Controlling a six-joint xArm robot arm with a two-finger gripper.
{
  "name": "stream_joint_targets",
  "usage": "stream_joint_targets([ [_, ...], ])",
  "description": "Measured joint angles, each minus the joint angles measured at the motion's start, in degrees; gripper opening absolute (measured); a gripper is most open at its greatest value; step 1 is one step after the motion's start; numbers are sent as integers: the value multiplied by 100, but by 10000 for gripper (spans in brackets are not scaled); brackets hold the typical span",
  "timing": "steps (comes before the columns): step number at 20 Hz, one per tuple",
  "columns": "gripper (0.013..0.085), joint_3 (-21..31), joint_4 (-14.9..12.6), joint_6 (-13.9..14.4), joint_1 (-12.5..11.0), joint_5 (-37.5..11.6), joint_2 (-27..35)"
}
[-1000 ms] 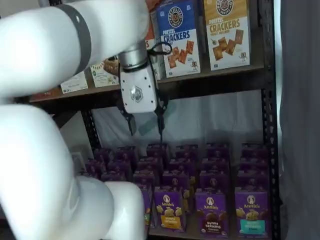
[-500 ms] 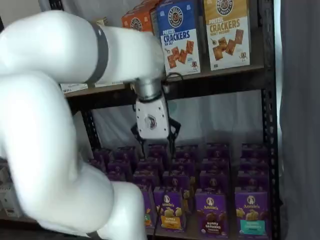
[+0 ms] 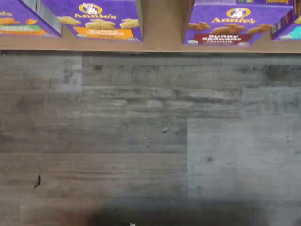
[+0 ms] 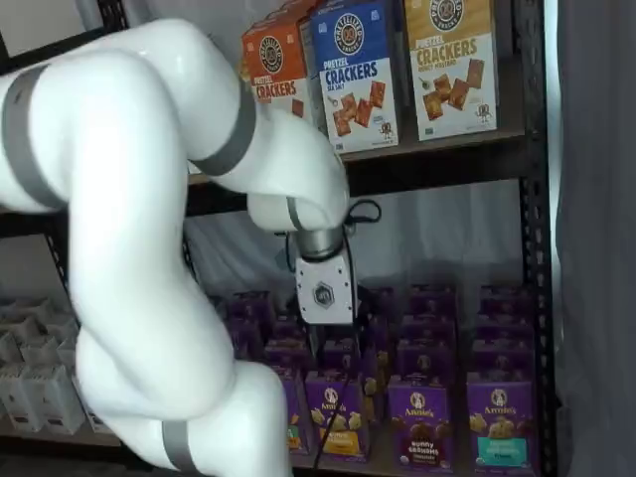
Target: Pick up the purple box with a brown patch in the center, on the bottom shelf, the fifth box from the left
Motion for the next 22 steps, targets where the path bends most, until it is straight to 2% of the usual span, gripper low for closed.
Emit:
stream_joint_targets([
  [4,850,-12,-156,78,-28,-925,877],
  [9,850,-117,-32,-65,-49,-2050,1981],
  [11,850,-241,187,-227,4,-2379,2429],
  [13,850,-363,295,-283,63,-2684,2807],
  [16,850,-603,773,-649,165,-2900,3260],
  [17,850,-708,831,-679,190,-2936,3417],
  [19,850,-926,701,-539,209,-3036,3735],
  [21,850,-1143,410,-280,193,-3197,4059],
  [22,850,-1252,432,-300,196,-3271,4211],
])
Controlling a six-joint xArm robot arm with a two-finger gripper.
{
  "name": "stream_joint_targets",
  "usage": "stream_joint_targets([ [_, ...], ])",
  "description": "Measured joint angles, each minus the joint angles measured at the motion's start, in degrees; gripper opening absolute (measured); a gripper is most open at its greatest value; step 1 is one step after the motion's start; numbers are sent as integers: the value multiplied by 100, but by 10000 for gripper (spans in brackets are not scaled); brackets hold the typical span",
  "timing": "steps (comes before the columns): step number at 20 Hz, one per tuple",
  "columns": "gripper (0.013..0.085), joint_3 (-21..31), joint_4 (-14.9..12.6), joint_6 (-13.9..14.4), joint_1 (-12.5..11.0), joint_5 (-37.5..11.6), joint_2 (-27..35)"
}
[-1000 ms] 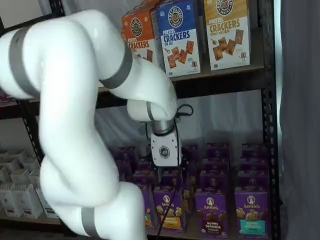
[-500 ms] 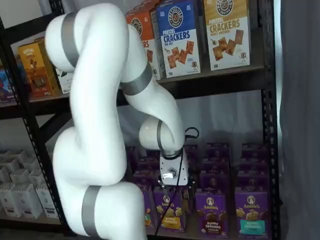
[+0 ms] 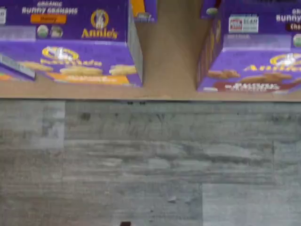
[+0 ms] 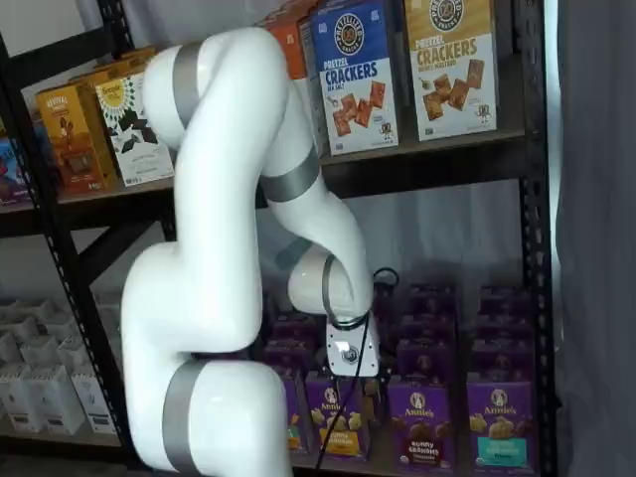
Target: Pick up the purple box with a brown patch in the center, on the bottom shelf, the fifth box from the left
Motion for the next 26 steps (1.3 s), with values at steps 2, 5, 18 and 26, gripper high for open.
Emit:
stream_joint_targets([
  [2,850,-225,-210,169,-36,29,245],
  [5,850,-584,-109,37,-66,63,631],
  [18,850,-2340,-126,-407,-539,312,2073],
  [26,850,-2914,-104,-613,-727,271,2434],
])
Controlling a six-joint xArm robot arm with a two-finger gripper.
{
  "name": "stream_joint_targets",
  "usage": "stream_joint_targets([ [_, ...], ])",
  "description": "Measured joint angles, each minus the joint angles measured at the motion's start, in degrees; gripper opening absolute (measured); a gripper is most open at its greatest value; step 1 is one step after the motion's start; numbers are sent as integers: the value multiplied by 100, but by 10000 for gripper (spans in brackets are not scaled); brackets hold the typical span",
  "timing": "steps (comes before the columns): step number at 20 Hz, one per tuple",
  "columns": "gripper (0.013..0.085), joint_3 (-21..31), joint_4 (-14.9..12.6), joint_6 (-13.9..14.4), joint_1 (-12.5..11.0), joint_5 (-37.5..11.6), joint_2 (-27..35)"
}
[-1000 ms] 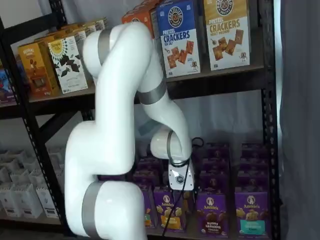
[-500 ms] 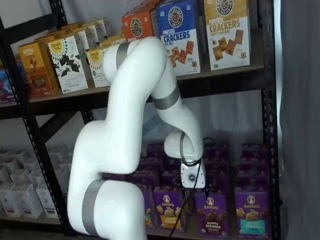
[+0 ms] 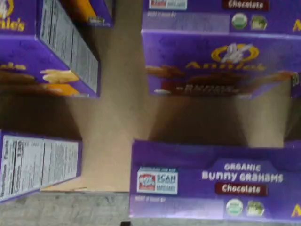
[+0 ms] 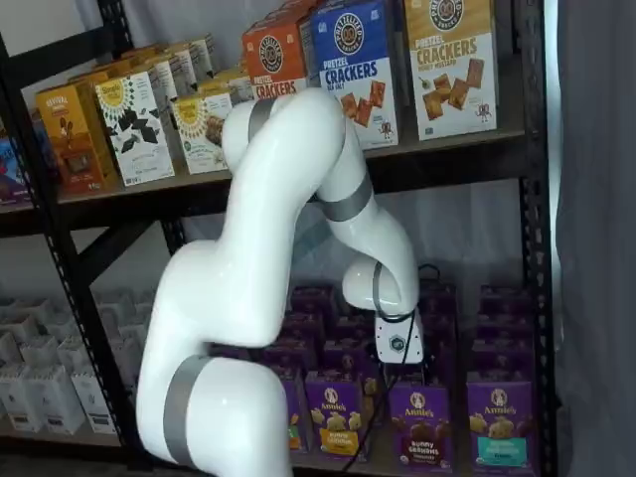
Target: Pick up the purple box with a brown patch in the center, on the bottom shelf, the fifth box from the left
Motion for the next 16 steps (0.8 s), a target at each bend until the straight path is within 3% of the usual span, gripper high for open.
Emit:
stream_joint_targets([
  [3,850,-138,149,-193,-57,70,40],
  [8,850,-213,105,-233,-143,220,11],
  [12,850,-198,-57,-95,-160,248,-19],
  [16,850,-192,-42,-58,-106,265,-16],
])
